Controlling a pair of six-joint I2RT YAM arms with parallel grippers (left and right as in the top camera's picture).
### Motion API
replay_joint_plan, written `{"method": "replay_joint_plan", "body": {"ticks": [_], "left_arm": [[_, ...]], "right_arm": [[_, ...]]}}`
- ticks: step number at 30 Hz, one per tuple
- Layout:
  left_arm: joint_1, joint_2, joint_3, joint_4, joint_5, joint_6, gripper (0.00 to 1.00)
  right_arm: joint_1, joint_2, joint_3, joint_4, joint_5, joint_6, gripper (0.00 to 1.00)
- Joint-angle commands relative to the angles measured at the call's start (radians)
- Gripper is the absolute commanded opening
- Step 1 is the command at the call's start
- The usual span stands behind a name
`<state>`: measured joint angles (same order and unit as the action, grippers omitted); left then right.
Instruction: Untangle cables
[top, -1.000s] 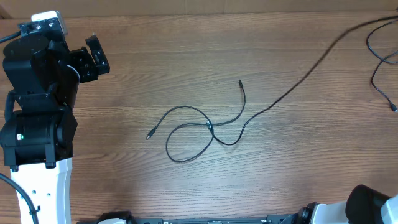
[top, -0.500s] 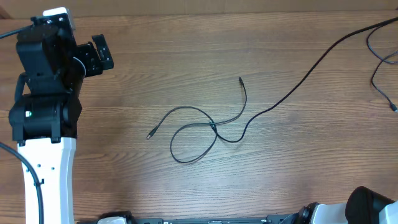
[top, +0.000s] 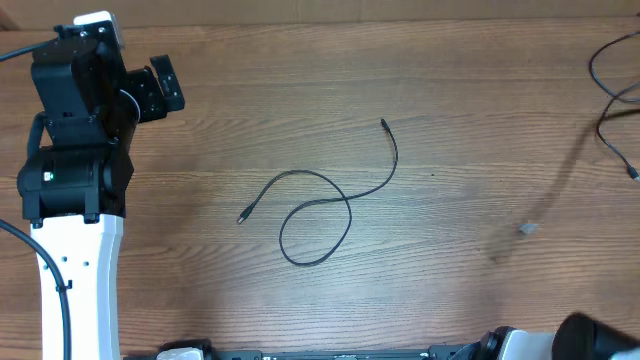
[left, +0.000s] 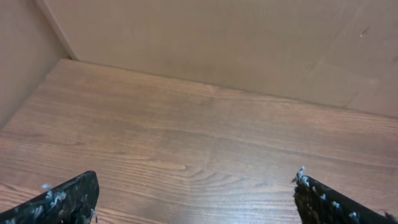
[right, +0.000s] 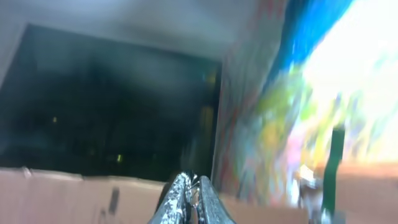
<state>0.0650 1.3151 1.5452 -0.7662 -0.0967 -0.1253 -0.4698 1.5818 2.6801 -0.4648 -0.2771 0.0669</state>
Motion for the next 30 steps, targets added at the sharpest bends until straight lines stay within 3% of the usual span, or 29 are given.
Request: {"method": "replay_joint_plan", "body": {"ticks": [1,7,11,14,17,20,25,28,30], "left_arm": [[-0.007,-0.002,-0.004,-0.009,0.012,-0.01,1.0],[-0.007,-0.002,-0.003,-0.011,0.012,-0.01,1.0],[-0.007,-0.002,-0.003,-0.016,0.012,-0.01,1.0],[-0.007,-0.002,-0.003,-0.023,0.013,-0.01,1.0],[-0.007,-0.002,-0.003,-0.026,0.013,-0.011,1.0],[-0.007,-0.002,-0.003,-0.027,0.013,-0.01,1.0],[-0.007,-0.002,-0.004,-0.026,0.013,-0.01,1.0],[-0.007,-0.002,-0.003,-0.026,0.013,-0.01,1.0],[-0.007,-0.002,-0.003,-0.029,0.018,-0.01,1.0]], "right_arm": [[-0.018,0.16,-0.043,-0.03,0.006,0.004,0.04],[-0.024,0.265,-0.043,-0.026,-0.016,-0.001,0.04],[-0.024,0.343,-0.043,0.047,0.016,-0.152,0.04],[-0.025,0.408,-0.043,0.072,0.15,-0.26,0.04],[-0.025,0.449,-0.043,0.053,0.182,-0.279,0.04],[-0.024,0.472,-0.043,-0.067,0.179,-0.241,0.04],[0.023,0.48,-0.043,-0.501,-0.043,0.0,0.05],[0.07,0.482,-0.043,-0.824,-0.127,0.025,0.43],[0.103,0.493,-0.043,-1.013,-0.134,0.069,0.58]]}}
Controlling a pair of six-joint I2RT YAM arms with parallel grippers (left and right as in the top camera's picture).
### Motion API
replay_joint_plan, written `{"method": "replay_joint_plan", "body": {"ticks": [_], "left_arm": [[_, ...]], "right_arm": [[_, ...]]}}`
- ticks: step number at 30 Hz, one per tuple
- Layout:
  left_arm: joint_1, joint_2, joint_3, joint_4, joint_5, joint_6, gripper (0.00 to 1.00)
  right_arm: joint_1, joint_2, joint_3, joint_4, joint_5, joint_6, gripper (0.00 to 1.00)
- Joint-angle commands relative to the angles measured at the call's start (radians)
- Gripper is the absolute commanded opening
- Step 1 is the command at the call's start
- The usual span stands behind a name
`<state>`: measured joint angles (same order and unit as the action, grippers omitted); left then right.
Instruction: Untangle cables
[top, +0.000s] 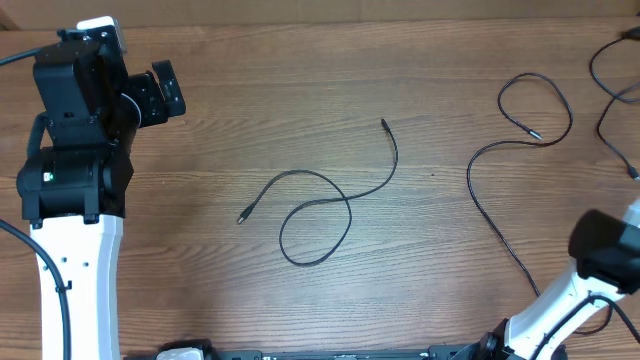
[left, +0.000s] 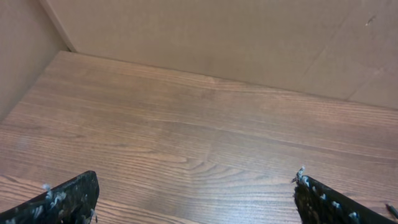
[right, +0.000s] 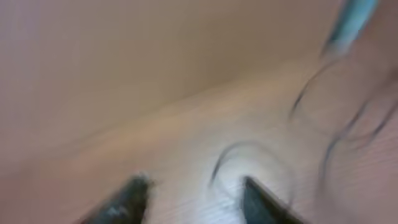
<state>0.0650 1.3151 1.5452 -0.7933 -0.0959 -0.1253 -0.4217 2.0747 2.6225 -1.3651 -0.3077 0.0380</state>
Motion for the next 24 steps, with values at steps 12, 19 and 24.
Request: {"method": "replay_joint_plan", "body": {"ticks": [12,19,24], "left_arm": [[-0.007,-0.002,-0.003,-0.07,0.019,-0.009,1.0],[-0.007,-0.001,-0.003,-0.092,0.019,0.025,1.0],[-0.007,-0.001,-0.004,-0.093,0.019,0.025,1.0]], "right_arm": [[0.272,0.002,-0.449,-0.2,0.222,0.131,0.84],[0.269,0.002,-0.774,-0.034,0.229,0.227,0.84],[0.269,0.002,-0.992,0.113,0.229,0.254,0.84]]}}
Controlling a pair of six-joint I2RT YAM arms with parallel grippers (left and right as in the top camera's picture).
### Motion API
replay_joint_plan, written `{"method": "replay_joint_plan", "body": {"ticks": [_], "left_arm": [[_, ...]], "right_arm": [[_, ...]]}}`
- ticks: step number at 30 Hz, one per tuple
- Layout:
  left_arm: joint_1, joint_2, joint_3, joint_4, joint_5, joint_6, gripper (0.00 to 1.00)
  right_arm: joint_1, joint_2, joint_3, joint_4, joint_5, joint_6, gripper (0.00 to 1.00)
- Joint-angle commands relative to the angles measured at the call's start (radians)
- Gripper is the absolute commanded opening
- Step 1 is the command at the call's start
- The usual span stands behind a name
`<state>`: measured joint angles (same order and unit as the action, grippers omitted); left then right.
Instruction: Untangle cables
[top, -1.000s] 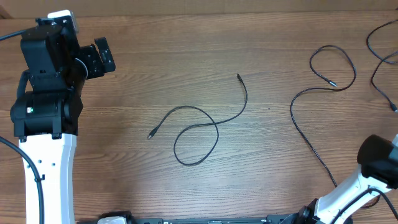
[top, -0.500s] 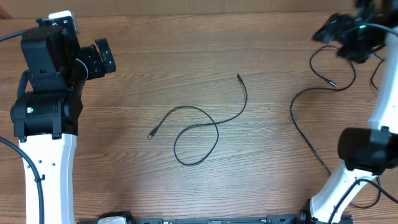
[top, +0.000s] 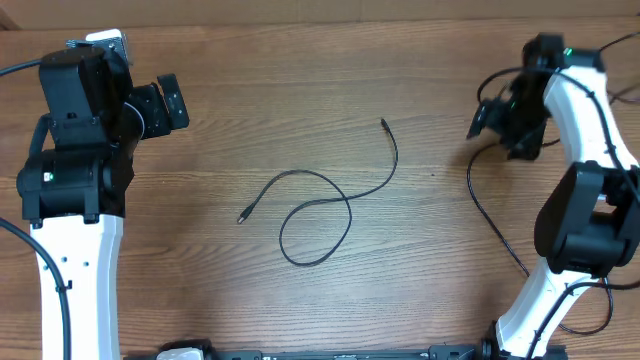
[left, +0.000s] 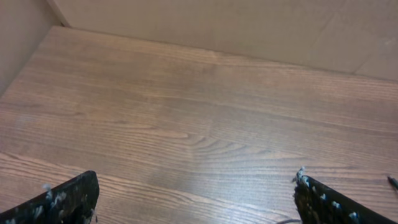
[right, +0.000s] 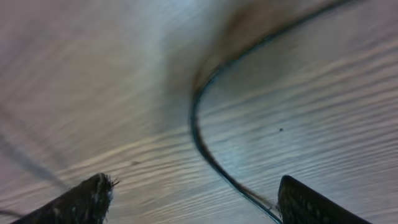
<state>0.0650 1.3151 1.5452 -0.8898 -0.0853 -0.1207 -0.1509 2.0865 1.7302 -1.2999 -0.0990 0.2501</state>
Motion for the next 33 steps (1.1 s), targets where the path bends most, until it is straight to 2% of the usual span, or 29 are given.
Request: {"method": "replay_joint_plan", "body": {"ticks": [1,6,9,10,11,12,13,18,25,29,33], "left_arm": [[-0.007,-0.001,-0.003,0.003,0.008,0.02,1.0],[-0.007,-0.001,-0.003,0.002,0.008,0.02,1.0],[-0.007,-0.001,-0.004,-0.005,0.008,0.02,1.0],[-0.007,-0.001,-0.003,-0.01,0.008,0.02,1.0],[-0.007,-0.001,-0.003,-0.014,0.008,0.02,1.0],[-0.007,-0.001,-0.003,-0.019,0.008,0.02,1.0],[-0.007,-0.001,-0.004,-0.024,0.008,0.02,1.0],[-0.007,-0.001,-0.003,-0.048,0.008,0.02,1.0],[-0.007,-0.001,-0.003,-0.06,0.008,0.02,1.0],[-0.007,-0.001,-0.003,-0.058,0.008,0.02,1.0],[-0.007,-0.001,-0.003,-0.06,0.008,0.019,1.0]], "right_arm": [[-0.002,-0.01,-0.14,0.078,0.02,0.042,0.84],[-0.002,-0.01,-0.296,0.2,0.02,0.037,0.85],[-0.002,-0.01,-0.381,0.293,0.021,0.03,0.95],[-0.002,-0.01,-0.41,0.333,0.02,0.03,0.94],[-0.002,-0.01,-0.431,0.365,0.02,0.03,0.67],[-0.002,-0.01,-0.457,0.412,0.021,0.03,0.23],[-0.002,-0.01,-0.48,0.455,0.02,0.031,0.04],[-0.002,-0.009,-0.554,0.613,0.019,0.031,0.04],[-0.003,-0.011,-0.542,0.694,-0.063,0.031,0.04],[-0.015,-0.03,-0.419,0.647,-0.119,0.03,0.04],[-0.031,-0.078,-0.191,0.523,-0.123,-0.018,0.04]]}}
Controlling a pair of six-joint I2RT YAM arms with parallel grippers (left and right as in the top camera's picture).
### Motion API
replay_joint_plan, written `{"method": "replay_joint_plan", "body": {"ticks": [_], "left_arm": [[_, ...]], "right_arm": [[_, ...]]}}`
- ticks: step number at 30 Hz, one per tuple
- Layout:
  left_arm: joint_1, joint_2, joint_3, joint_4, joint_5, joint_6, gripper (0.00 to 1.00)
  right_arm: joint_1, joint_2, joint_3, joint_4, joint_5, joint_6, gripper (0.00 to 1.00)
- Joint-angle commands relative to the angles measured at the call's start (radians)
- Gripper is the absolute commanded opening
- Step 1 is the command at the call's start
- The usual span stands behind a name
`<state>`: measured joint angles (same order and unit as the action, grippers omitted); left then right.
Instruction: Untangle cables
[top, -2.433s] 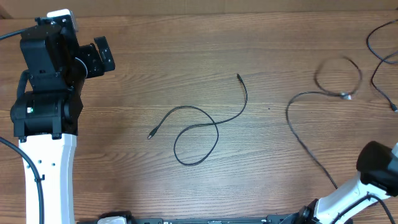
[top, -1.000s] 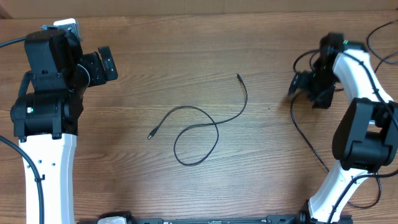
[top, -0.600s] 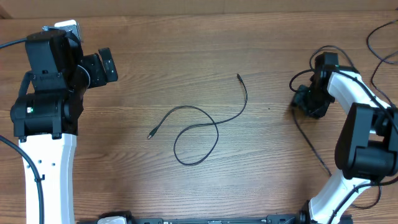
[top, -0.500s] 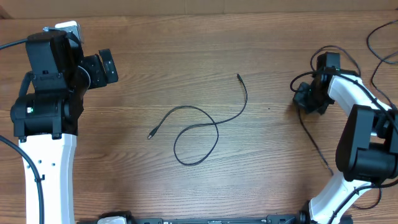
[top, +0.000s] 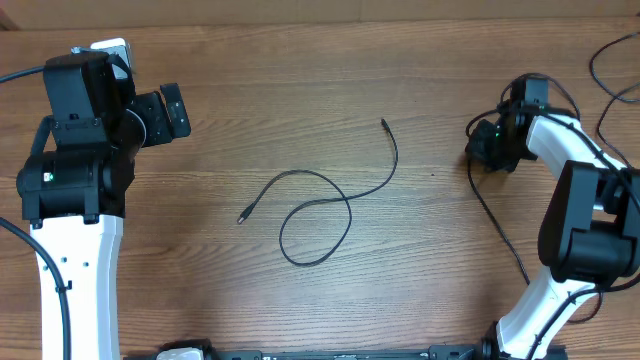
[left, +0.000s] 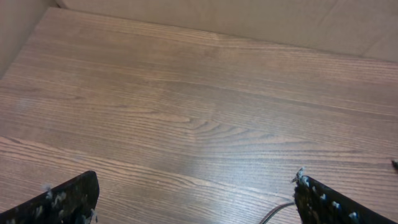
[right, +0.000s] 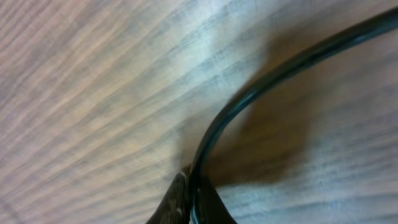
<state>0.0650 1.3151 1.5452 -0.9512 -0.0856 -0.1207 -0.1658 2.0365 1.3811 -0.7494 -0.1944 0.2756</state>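
Note:
A thin black cable (top: 320, 205) lies in a loop on the wooden table's middle, one plug at the left, one at the upper right. A second black cable (top: 490, 215) runs down the right side. My right gripper (top: 484, 150) is shut on that second cable (right: 249, 99) near its upper bend, the cable passing between the closed fingers (right: 180, 199). My left gripper (top: 178, 108) hangs open at the far left, above bare wood, fingers (left: 68, 199) wide apart. The tip of the looped cable (left: 277, 213) shows at the left wrist view's lower edge.
More black wires (top: 605, 90) trail at the table's far right edge. A cardboard wall (left: 249, 18) backs the table. The wooden table (top: 300, 90) stretches between the two arms.
My right gripper was open over the right-hand cable; now it sits lower and is shut on that cable. The left gripper has shifted slightly toward the middle.
At first the right arm was out of the table area, its gripper shut, and only the looped cable lay there. Then a second cable lay on the right. The right gripper then hovered open over it, and now is shut on it.

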Motion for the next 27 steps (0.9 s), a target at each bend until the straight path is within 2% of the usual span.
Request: {"method": "replay_joint_plan", "body": {"ticks": [1,7,11,14,21,27], "left_arm": [[-0.007,-0.001,-0.004,0.002,0.009,0.019,1.0],[-0.007,-0.001,-0.003,0.008,0.009,0.015,1.0],[-0.007,-0.001,-0.003,0.005,0.009,0.015,1.0],[-0.007,-0.001,-0.003,0.005,0.009,0.016,1.0],[-0.007,-0.001,-0.003,0.006,0.008,0.017,1.0],[-0.007,0.0,-0.003,0.025,0.009,0.016,1.0]], "right_arm": [[-0.02,-0.04,0.232,-0.064,-0.026,-0.066,0.04],[-0.056,-0.062,0.698,-0.225,0.033,-0.129,0.04],[-0.102,-0.062,0.916,-0.211,0.116,-0.178,0.04],[-0.167,-0.062,0.98,-0.132,0.134,-0.203,0.04],[-0.395,-0.037,0.982,0.052,0.137,-0.206,0.04],[-0.577,-0.053,1.005,0.119,0.029,-0.204,0.04]]}}
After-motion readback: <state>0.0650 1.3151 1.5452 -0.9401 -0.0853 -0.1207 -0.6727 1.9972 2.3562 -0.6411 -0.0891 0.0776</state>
